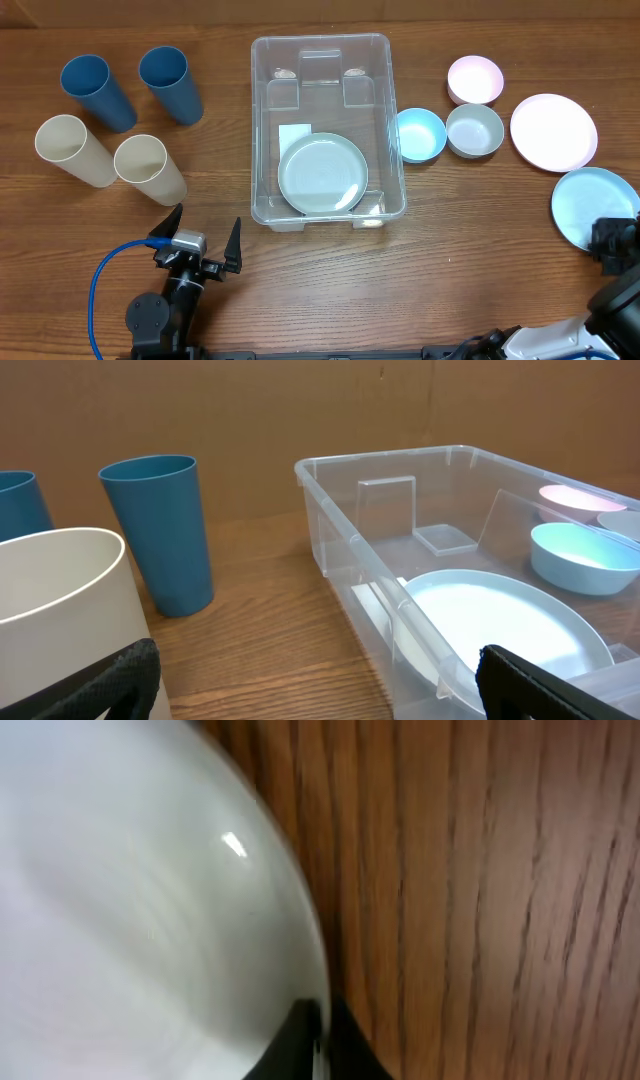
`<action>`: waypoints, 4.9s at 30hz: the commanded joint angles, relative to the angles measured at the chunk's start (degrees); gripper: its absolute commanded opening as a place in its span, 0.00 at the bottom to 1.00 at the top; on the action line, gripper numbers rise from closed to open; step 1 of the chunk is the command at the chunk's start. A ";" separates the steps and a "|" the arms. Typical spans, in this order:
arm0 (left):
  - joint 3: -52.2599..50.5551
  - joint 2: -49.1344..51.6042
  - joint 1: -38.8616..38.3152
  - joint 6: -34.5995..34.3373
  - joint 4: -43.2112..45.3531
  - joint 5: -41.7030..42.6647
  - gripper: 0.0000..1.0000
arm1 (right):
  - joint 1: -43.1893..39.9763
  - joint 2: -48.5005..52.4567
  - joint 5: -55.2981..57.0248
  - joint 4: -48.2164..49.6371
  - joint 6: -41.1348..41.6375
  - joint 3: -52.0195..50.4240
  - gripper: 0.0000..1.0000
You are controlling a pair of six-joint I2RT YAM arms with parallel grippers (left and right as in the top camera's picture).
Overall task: Pack container
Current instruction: 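Move right gripper to the light blue plate and grip its rim, then carry the light blue plate into the bin onto the grey plate, then move right gripper to the pink plate and grip its rim, then carry the pink plate into the bin onto the stacked plates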
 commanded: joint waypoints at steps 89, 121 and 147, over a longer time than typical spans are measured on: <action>-0.17 -0.44 0.42 -0.76 0.00 0.02 1.00 | 22.45 23.17 0.63 -32.70 -6.32 51.60 0.68; -0.17 -0.44 0.42 -0.74 0.00 0.00 1.00 | 20.48 30.32 -0.42 -22.32 -6.32 43.82 0.04; -0.17 -0.44 0.42 -0.74 0.00 0.02 1.00 | 42.58 -2.99 -10.64 -40.57 -11.63 62.55 0.04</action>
